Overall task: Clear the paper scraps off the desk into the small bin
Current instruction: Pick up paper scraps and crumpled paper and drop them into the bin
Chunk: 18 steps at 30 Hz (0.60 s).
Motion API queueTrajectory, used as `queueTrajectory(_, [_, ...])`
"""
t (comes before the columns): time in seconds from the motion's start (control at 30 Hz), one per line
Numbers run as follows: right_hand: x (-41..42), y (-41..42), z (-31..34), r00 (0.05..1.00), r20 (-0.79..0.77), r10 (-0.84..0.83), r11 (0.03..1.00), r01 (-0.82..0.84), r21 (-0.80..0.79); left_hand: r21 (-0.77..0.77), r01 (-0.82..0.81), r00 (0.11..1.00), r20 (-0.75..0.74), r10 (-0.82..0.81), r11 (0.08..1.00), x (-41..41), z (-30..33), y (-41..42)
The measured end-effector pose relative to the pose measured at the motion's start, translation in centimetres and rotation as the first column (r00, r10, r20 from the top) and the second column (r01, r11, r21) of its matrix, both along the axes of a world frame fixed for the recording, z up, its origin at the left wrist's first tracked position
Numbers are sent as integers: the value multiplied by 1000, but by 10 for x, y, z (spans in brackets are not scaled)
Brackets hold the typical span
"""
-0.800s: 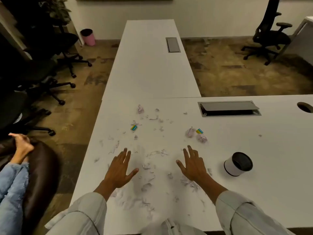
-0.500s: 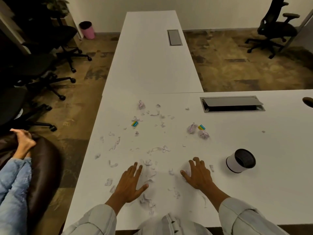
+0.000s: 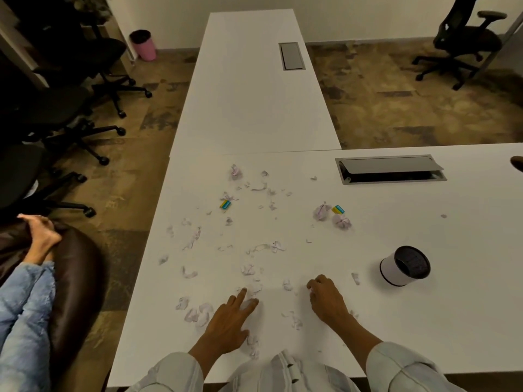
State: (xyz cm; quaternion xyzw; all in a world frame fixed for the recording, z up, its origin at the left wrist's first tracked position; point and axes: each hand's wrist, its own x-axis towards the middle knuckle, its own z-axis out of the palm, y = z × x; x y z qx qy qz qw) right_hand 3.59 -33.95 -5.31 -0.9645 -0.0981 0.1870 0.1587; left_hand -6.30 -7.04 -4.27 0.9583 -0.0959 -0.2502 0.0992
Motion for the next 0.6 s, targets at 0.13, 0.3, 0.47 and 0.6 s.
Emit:
queueTrajectory(0.13, [4,2,2,991,-3,-137,971,135,197,40,46,998,28,-48,998,1,5,-7])
queueTrajectory(0.3, [9,-9,22,935,-41,-353,830,333,447,55,63,993,101,-69,996,5,4,-10])
queueTrajectory(0.47, [31,-59,60,711,15,-703,539,519,663,4,-3,992,128,3,1000,15,5,-18])
queueTrajectory(0.6, [56,-116,91,478,100,-873,392,563,728,1,20,979,202,-20,1000,40,20,-39])
